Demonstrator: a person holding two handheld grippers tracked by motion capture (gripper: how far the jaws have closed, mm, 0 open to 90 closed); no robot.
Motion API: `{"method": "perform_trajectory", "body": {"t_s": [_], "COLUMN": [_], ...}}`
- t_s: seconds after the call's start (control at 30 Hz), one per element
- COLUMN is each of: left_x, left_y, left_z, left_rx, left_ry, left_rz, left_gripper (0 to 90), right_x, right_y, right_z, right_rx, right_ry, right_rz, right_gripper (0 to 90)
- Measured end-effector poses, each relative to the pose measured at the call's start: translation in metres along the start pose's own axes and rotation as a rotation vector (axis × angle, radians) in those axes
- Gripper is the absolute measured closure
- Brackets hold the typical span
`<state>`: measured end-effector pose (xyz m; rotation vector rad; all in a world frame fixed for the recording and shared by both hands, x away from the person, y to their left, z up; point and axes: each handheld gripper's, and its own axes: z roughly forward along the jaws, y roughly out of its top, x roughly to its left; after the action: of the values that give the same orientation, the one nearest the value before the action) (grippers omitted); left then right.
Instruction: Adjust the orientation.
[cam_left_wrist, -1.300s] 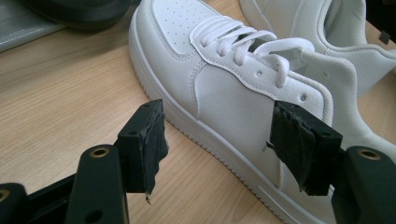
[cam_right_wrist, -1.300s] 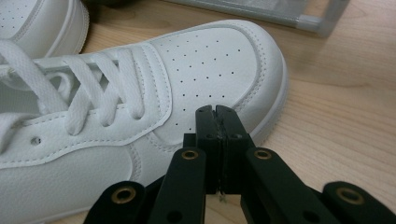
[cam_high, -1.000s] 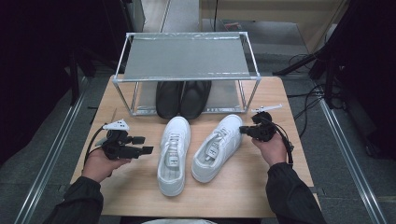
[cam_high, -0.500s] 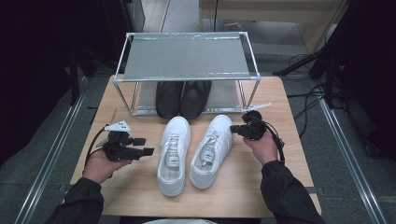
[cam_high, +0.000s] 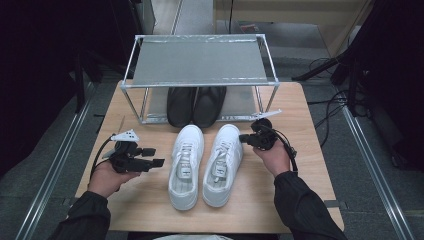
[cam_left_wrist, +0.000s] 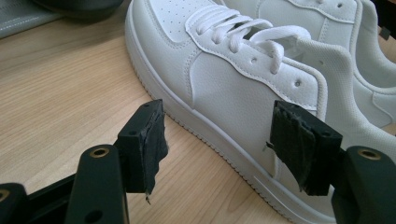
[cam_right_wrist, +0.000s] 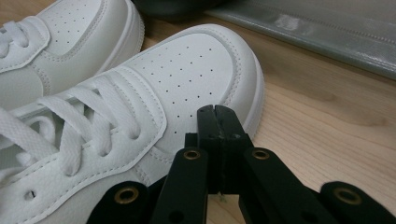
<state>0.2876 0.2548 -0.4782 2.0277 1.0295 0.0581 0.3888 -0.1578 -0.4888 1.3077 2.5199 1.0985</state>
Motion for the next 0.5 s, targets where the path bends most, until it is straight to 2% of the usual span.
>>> {"method": "perform_trajectory", "body": {"t_s": [0.13, 0.5], "left_x": [-0.0006, -0.003], "left_y": [-0.0006, -0.0014], "left_z": [-0.0002, -0.0005], "left_rx": [0.004, -0.003], "left_ry": [0.001, -0.005], "left_rz": [0.003, 0.011], "left_gripper": [35.9, 40.1], "right_x": [0.0066, 0.0084], "right_y": [0.0036, 0.0052], "right_z": [0.0046, 0.006], "right_rx": [0.004, 0.009], "right_ry": [-0.007, -0.009], "right_rz": [-0.028, -0.026], "right_gripper": [90.0, 90.0]}}
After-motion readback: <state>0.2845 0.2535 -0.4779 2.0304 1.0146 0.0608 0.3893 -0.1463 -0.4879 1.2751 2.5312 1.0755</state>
